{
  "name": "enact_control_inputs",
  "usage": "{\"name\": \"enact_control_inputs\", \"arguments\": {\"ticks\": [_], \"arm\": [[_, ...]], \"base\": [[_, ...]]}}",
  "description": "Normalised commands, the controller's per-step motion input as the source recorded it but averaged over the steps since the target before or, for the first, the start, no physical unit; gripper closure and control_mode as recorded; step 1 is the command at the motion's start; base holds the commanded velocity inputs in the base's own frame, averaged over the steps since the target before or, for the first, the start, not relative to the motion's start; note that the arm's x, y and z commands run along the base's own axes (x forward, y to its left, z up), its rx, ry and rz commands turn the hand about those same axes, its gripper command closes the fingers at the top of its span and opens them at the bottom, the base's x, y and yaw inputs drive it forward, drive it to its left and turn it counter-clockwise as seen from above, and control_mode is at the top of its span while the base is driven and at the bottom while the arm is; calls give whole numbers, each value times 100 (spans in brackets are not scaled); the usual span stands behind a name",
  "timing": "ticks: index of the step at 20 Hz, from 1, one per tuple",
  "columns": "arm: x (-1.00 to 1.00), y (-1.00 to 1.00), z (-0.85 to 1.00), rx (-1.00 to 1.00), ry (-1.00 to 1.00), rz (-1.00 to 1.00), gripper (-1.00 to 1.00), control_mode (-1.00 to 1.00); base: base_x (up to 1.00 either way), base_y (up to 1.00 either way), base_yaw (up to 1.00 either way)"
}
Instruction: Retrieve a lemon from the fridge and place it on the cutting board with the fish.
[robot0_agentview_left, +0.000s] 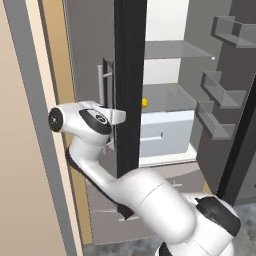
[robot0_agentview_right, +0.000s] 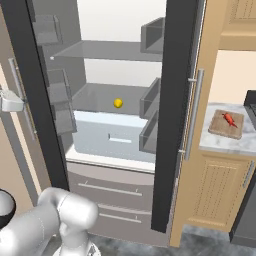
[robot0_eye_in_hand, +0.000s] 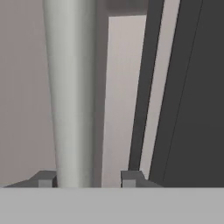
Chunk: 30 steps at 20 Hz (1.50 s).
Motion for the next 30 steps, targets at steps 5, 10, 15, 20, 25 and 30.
{"name": "enact_control_inputs", "arguments": {"ticks": [5,10,15,20,25,30], "arm": [[0,22,0,-2,0,-8,-100,-100],[-31,35,0,-1,0,-6,-100,-100],[-78,13,0,0,0,-5,-100,-100],[-100,-66,0,0,0,-2,-100,-100],[-99,-99,0,12,0,0,-100,-100],[-67,-99,0,25,0,0,-100,-100]], "base": [[0,0,0],[0,0,0],[0,0,0],[0,0,0],[0,0,0],[0,0,0]]}}
